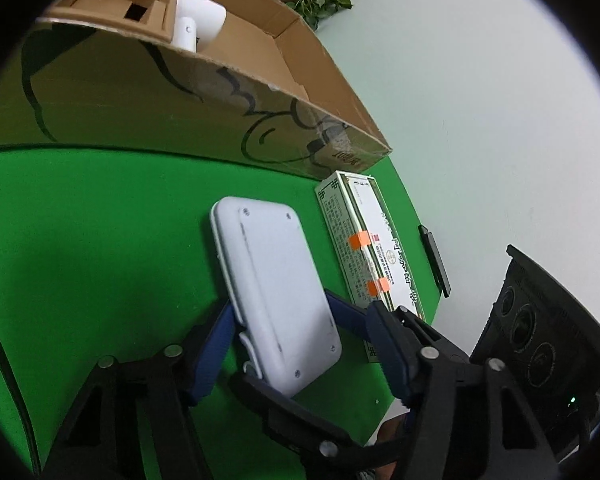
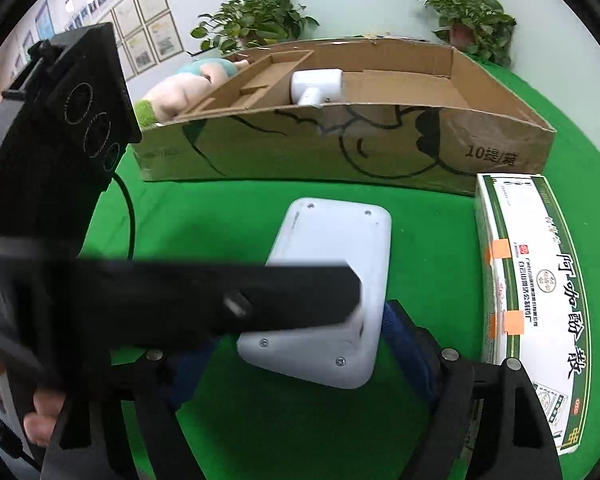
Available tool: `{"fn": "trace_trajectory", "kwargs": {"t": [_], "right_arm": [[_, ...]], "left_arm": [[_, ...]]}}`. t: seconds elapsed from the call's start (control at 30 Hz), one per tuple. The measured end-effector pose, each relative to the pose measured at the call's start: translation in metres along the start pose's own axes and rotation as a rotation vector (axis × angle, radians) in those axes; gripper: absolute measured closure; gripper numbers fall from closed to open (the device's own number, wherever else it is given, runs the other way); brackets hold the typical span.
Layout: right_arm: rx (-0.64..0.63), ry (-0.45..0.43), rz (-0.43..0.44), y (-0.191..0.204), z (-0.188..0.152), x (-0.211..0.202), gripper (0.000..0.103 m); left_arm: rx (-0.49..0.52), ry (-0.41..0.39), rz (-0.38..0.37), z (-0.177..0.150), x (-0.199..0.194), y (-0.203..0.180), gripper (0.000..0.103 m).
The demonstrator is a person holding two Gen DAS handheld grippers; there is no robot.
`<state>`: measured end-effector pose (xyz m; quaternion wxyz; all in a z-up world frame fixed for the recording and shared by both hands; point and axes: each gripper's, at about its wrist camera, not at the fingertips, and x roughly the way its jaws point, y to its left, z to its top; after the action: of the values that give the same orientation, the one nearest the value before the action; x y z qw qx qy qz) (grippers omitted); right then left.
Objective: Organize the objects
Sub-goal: 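Close the right gripper on the white device's edge and lift it, then carry the white device with the right gripper over the large box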
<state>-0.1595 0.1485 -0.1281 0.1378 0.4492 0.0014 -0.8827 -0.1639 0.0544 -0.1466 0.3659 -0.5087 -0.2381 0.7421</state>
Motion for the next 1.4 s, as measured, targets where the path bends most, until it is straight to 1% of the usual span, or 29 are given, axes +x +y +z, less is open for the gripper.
{"fn": "trace_trajectory", "kwargs": {"t": [0.03,0.07,0.1,0.2,0.23,0.27,0.33,0.4,0.47,0.6,0.63,0.67,0.73,0.8,0.83,0.9,1.0,1.07,1.13,1.17,1.2,1.23,1.27,1.37,1.4], "right_arm": [[0.002,0.0,-0.02,-0.001,0.001,0.001,0.024],[0.007,-0.001,-0.032,-0.002,0.002,0.003,0.023],[0.01,0.0,-0.032,-0.004,0.004,0.004,0.023],[0.004,-0.004,-0.033,-0.005,0.005,0.005,0.025],[0.003,-0.001,-0.04,-0.005,0.004,0.005,0.03],[0.002,0.006,-0.047,-0.005,0.003,0.006,0.034],[0.025,0.016,-0.018,-0.008,-0.006,-0.002,0.036],[0.004,0.023,0.004,-0.005,-0.022,-0.014,0.036],[-0.004,0.025,0.011,-0.002,-0.031,-0.021,0.035],[-0.029,0.035,-0.019,0.002,-0.029,-0.018,0.034],[-0.036,0.037,-0.035,0.002,-0.028,-0.017,0.035],[-0.033,0.04,-0.037,0.001,-0.026,-0.015,0.036],[-0.016,0.042,-0.033,0.003,-0.029,-0.019,0.036],[0.004,0.041,-0.03,0.004,-0.03,-0.021,0.036],[0.02,0.037,-0.023,0.004,-0.03,-0.024,0.037],[0.032,-0.001,-0.014,0.005,-0.026,-0.036,0.037],[0.035,-0.091,-0.016,0.007,-0.009,-0.061,0.037],[0.028,-0.16,-0.02,0.007,0.007,-0.079,0.037],[0.015,-0.246,-0.033,0.008,0.028,-0.1,0.037],[0.012,-0.274,-0.037,0.008,0.036,-0.107,0.037],[0.011,-0.306,-0.041,0.007,0.047,-0.115,0.037],[0.011,-0.331,-0.04,0.005,0.059,-0.121,0.037],[0.01,-0.351,-0.04,0.003,0.071,-0.127,0.037],[0.013,-0.387,-0.046,-0.001,0.11,-0.142,0.037],[0.004,-0.407,-0.052,-0.002,0.128,-0.148,0.037]], "left_arm": [[-0.012,0.006,-0.004,0.0,0.001,0.002,0.047],[-0.02,0.002,-0.008,0.001,0.0,0.003,0.049],[-0.03,-0.001,-0.01,0.001,-0.001,0.006,0.049],[-0.049,-0.005,-0.003,-0.001,-0.004,0.01,0.058],[-0.053,-0.007,0.0,-0.003,-0.005,0.011,0.062],[-0.058,-0.007,-0.001,-0.008,-0.006,0.011,0.063],[-0.062,0.006,-0.006,-0.023,-0.01,0.009,0.067],[-0.075,0.007,0.002,-0.04,-0.016,0.005,0.067],[-0.099,-0.016,0.02,-0.05,-0.022,0.003,0.067],[-0.1,-0.037,0.028,-0.046,-0.02,0.004,0.068],[-0.101,-0.036,0.04,-0.045,-0.02,0.005,0.072],[-0.097,-0.032,0.054,-0.044,-0.02,0.005,0.076],[-0.094,-0.032,0.059,-0.046,-0.021,0.005,0.076],[-0.076,-0.035,0.08,-0.048,-0.026,0.0,0.076],[-0.065,-0.044,0.084,-0.049,-0.029,-0.004,0.076],[-0.037,-0.084,0.079,-0.045,-0.04,-0.018,0.077],[0.027,-0.148,0.089,-0.03,-0.063,-0.045,0.078],[0.105,-0.2,0.116,-0.019,-0.08,-0.074,0.079],[0.176,-0.245,0.136,-0.006,-0.097,-0.1,0.079],[0.201,-0.259,0.141,0.001,-0.102,-0.108,0.079],[0.237,-0.28,0.152,0.012,-0.096,-0.126,0.079],[0.261,-0.298,0.159,0.021,-0.101,-0.136,0.079],[0.281,-0.309,0.164,0.025,-0.101,-0.145,0.079],[0.317,-0.339,0.161,0.061,-0.118,-0.166,0.079],[0.327,-0.345,0.166,0.086,-0.118,-0.175,0.079]]}}
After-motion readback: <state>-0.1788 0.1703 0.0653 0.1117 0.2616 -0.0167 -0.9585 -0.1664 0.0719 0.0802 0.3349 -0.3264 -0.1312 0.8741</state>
